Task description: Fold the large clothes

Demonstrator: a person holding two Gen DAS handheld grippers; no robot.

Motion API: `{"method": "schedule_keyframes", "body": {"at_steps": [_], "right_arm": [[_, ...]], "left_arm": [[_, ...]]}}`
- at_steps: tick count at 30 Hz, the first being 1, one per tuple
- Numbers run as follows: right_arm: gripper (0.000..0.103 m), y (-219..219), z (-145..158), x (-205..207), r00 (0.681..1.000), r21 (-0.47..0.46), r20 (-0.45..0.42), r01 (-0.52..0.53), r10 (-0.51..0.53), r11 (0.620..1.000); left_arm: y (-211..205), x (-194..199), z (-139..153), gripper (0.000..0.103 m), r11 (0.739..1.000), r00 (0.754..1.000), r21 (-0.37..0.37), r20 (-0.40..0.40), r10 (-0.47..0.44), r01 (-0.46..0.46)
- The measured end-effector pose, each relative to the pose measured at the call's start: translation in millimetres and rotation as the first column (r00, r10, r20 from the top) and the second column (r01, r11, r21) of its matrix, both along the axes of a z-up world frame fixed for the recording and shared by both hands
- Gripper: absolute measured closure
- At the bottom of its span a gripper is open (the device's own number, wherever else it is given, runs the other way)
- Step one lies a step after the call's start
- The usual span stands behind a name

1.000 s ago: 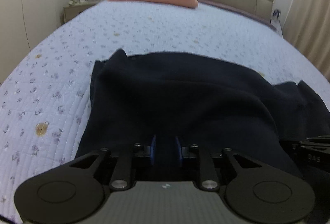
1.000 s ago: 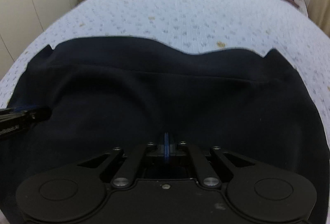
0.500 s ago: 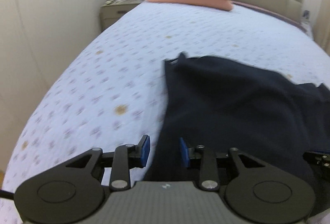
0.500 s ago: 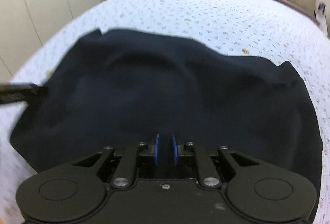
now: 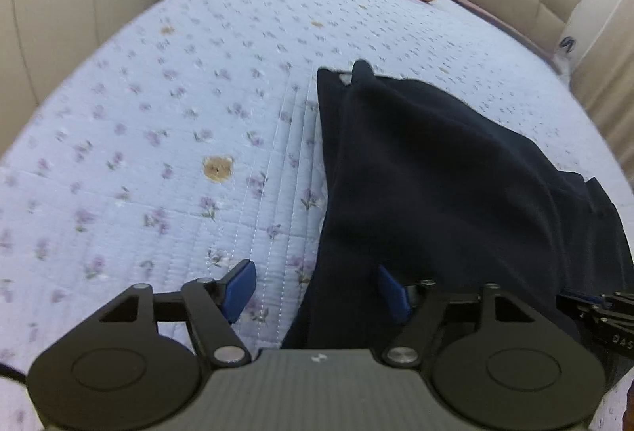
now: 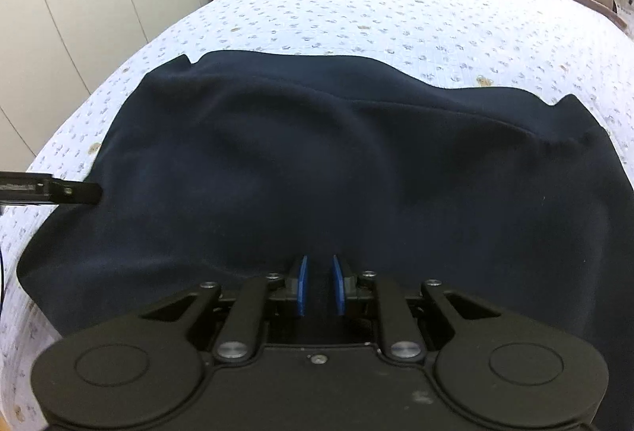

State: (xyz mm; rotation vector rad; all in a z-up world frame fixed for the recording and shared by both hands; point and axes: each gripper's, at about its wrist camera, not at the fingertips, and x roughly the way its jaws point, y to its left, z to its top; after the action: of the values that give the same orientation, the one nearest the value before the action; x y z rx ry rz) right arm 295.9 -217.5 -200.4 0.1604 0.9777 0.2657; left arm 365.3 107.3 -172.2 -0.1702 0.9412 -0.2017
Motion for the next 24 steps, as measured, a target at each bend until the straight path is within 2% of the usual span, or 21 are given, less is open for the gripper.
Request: {"method": "schedule_keyframes", "body": {"at_steps": [4, 7, 10, 14, 15, 17, 21, 23, 24], "right_arm": [[0.086, 0, 1, -2, 1.0, -0.013, 0.008, 0.003, -0.003, 1.0], [0.086, -3, 0, -3, 1.0, 0.015, -0.003, 0.029, -0.029, 0.999], [0.086, -1, 0, -5, 0.999, 0.002, 0.0, 0.033, -0.033, 0.999], [0.086, -1, 2, -6, 0.999, -0.003, -0.005, 0.034, -0.034, 0.999], [0.086, -1, 2, -6, 0.999, -0.001, -0.007, 0.036, -0.036, 0.999], [0.086, -1, 1, -5, 0.999, 0.001, -0.009, 0.039, -0.039, 0.999], [0.086, 0, 0, -6, 0.999, -0.003, -0.007, 0.047, -0.047, 0.999], [0.086, 1, 1, -5, 0.999, -0.006, -0.011, 0.049, -0.049, 0.999], [0.086, 1, 1, -5, 0.999, -0.006, -0.013, 0.05, -0.05, 0.999]], "left_arm": [[0, -3, -1, 0.032, 0.996, 0.998, -0.065, 0.017, -0.068, 0.069], [-10, 9, -1, 0.032, 0.994, 0.994, -0.057, 0.048, -0.095, 0.097], [-25, 33, -3, 0.032, 0.986, 0.984, -0.042, 0.084, -0.156, 0.159], [-36, 50, -5, 0.045, 0.973, 0.975, -0.075, 0.047, -0.217, 0.22], [-33, 49, -6, 0.05, 0.971, 0.975, -0.089, 0.044, -0.217, 0.22], [-25, 44, -7, 0.053, 0.971, 0.98, -0.133, 0.03, -0.195, 0.197], [-23, 36, -7, 0.043, 0.982, 0.992, -0.141, 0.022, -0.128, 0.13], [-32, 30, -6, 0.037, 0.988, 0.993, -0.103, 0.034, -0.115, 0.118], [-40, 26, -6, 0.036, 0.991, 0.992, -0.06, 0.048, -0.116, 0.119]]}}
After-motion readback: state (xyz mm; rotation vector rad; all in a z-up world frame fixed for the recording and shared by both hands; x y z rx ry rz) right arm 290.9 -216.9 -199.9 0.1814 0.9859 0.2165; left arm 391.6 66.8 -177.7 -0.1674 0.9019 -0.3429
